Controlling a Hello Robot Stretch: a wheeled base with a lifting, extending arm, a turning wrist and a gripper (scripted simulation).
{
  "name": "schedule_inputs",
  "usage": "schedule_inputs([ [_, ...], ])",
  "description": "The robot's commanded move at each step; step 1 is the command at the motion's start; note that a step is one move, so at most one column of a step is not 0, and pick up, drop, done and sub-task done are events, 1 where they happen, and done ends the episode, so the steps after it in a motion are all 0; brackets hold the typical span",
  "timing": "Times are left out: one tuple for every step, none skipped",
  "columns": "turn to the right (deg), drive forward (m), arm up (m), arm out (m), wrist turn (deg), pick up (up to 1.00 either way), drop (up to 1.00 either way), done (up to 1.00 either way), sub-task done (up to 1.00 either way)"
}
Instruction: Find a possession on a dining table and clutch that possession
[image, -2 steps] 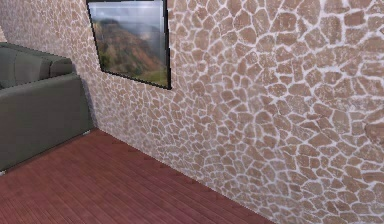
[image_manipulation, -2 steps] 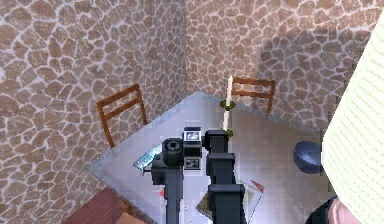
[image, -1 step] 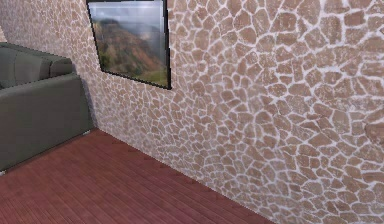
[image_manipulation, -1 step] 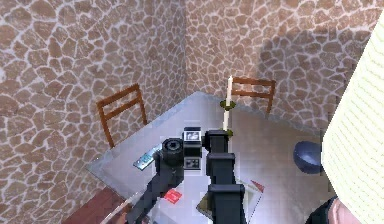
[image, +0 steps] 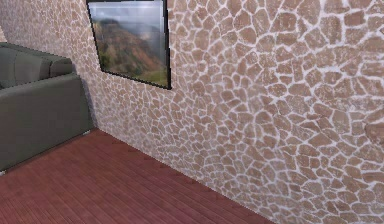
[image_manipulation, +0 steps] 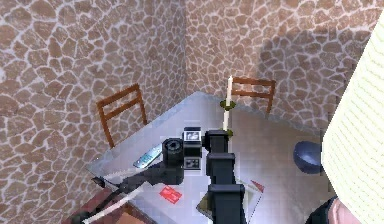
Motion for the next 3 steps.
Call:
schedule_inputs([
  [0.0,0.0,0.0,0.0,45.0,0.0,0.0,0.0,0.0],
  [0.0,0.0,0.0,0.0,33.0,0.0,0.0,0.0,0.0],
  [0.0,0.0,-0.3,0.0,0.0,0.0,0.0,0.0,0.0],
])
